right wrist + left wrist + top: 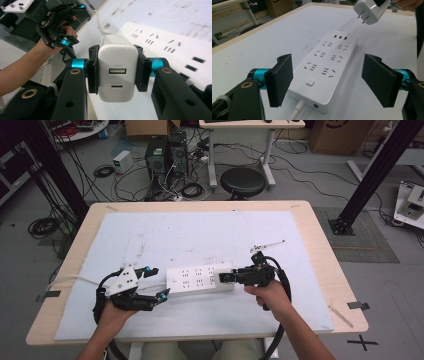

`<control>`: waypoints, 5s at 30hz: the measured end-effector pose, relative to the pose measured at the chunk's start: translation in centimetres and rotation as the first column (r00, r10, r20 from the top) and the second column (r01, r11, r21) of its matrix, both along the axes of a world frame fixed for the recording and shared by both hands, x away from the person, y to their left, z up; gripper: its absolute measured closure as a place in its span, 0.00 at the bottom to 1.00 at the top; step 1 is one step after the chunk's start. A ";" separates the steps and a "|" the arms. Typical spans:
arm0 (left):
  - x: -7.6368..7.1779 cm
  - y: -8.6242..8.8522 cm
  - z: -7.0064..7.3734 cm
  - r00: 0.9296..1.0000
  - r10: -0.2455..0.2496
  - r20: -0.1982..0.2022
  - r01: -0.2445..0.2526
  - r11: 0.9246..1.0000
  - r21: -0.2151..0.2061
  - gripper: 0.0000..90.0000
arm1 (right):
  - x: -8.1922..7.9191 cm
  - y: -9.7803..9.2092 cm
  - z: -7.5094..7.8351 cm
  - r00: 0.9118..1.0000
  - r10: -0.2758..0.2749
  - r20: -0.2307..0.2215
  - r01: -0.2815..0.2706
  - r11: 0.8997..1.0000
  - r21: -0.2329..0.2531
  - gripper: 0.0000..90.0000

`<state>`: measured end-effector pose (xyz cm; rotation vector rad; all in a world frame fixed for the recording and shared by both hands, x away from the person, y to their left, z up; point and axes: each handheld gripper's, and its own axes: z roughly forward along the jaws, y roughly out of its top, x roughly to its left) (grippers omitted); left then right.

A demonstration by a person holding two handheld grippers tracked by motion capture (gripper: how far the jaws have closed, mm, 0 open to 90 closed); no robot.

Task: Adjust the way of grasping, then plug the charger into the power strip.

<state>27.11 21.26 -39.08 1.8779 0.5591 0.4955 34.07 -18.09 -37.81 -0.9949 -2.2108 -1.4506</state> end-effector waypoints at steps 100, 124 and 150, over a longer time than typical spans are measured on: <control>-1.4 4.8 -2.0 0.993 0.114 -0.029 -0.116 0.991 -0.064 0.28 | 6.5 8.9 2.0 0.803 0.555 0.218 -0.215 0.611 -0.762 0.71; -1.4 5.0 -2.4 0.992 0.118 -0.032 -0.120 0.990 -0.073 0.28 | 6.5 14.0 2.7 0.659 0.750 0.054 -0.264 0.298 -0.917 0.71; -1.0 5.0 -2.7 0.992 0.123 -0.034 -0.126 0.987 -0.102 0.28 | 6.9 15.3 1.7 0.653 0.757 -0.030 -0.294 0.216 -0.931 0.71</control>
